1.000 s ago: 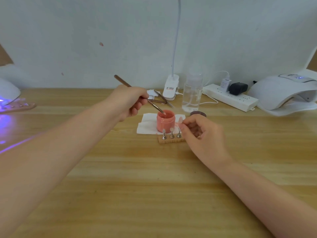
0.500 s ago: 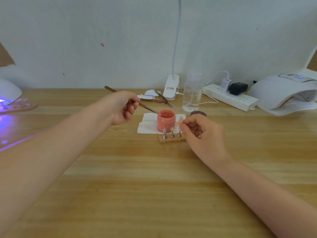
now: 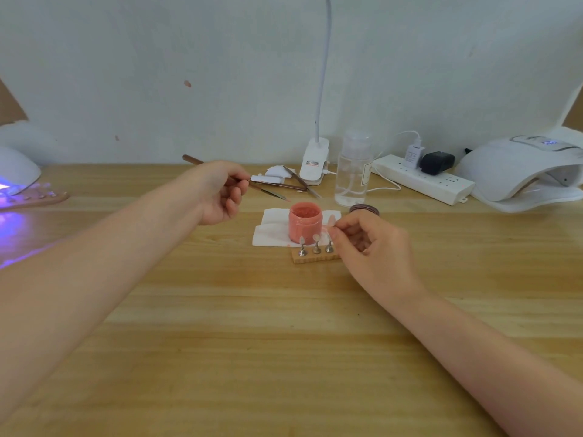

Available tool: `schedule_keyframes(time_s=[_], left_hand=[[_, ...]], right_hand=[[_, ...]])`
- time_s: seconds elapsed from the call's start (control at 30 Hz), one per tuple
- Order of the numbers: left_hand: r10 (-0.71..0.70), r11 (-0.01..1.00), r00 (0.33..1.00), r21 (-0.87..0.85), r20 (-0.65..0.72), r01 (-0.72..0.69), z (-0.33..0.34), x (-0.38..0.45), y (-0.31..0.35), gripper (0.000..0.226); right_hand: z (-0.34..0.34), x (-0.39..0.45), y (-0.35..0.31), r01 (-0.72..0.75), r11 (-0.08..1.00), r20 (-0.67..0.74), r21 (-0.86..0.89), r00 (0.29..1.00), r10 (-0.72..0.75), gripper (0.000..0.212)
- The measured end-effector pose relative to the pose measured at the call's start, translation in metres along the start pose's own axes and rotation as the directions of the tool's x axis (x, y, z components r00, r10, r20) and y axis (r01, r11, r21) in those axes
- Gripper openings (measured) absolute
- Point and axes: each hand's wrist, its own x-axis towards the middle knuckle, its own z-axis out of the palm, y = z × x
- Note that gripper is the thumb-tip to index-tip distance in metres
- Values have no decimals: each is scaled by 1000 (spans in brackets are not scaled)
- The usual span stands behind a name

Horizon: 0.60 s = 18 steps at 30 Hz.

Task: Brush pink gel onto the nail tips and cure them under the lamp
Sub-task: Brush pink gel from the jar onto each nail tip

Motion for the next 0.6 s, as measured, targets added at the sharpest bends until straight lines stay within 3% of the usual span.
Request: schedule_keyframes(time_s=[0.37, 0.6], left_hand=[[-61, 997, 998, -48, 26, 63, 3, 0, -17, 21], [4, 997, 1000, -73, -24, -6, -4, -5, -15, 21]], right_hand=[[-1, 0, 0, -7, 1000, 5, -10, 1000, 7, 6], [-1, 0, -1, -9, 1000, 14, -26, 1000, 9, 5]])
